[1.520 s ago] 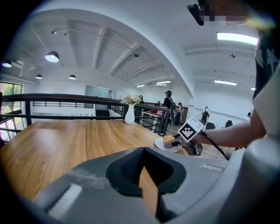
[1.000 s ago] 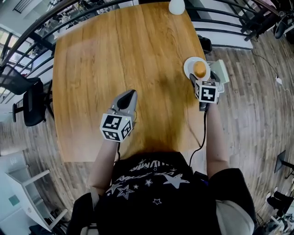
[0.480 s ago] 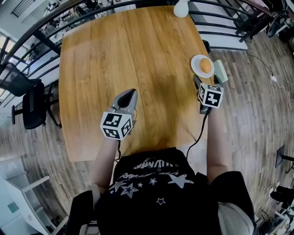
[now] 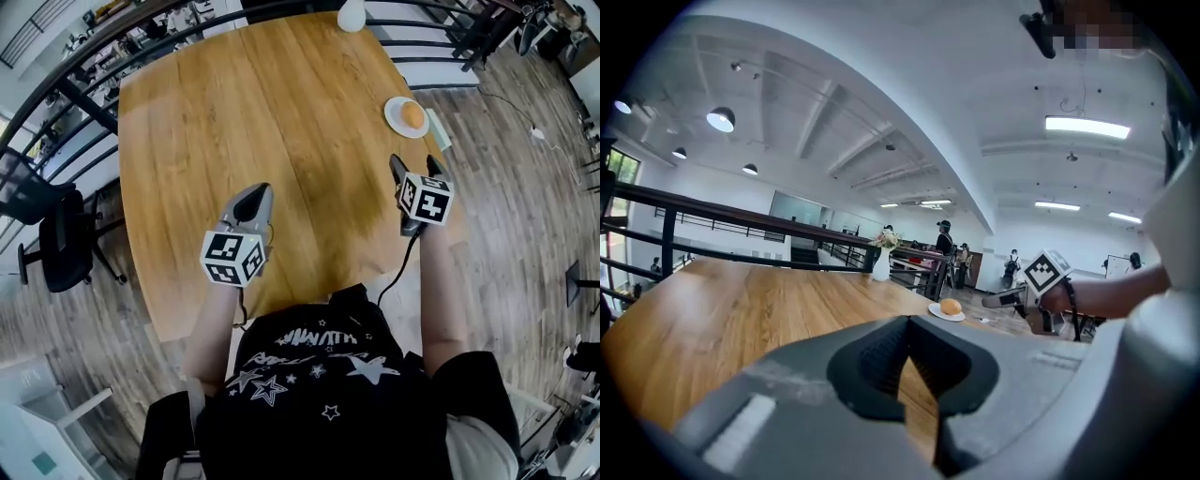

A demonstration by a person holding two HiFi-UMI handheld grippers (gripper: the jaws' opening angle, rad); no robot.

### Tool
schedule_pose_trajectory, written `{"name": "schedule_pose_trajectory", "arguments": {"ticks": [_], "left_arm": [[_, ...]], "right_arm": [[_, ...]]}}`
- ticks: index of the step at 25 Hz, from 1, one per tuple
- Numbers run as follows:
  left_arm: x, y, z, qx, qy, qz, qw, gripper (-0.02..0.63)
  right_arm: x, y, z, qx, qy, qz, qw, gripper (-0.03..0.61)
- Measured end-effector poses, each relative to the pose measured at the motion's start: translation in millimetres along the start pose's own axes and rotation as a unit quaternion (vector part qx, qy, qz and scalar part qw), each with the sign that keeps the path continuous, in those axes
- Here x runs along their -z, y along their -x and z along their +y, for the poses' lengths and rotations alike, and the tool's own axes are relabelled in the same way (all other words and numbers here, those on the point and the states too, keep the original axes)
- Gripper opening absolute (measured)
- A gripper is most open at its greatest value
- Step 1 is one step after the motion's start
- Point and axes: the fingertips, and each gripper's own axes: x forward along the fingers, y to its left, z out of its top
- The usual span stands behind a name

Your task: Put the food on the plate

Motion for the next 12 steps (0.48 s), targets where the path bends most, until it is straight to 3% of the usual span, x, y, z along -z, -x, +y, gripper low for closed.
{"name": "schedule_pose_trajectory", "arguments": {"ticks": [12], "left_arm": [[22.2, 23.7, -6.0, 0.089, -0.010, 0.024, 0.9957, 0.002]], "right_arm": [[35.8, 83.9, 54.4, 0.028, -0.036, -0.014, 0.999, 0.180]]}}
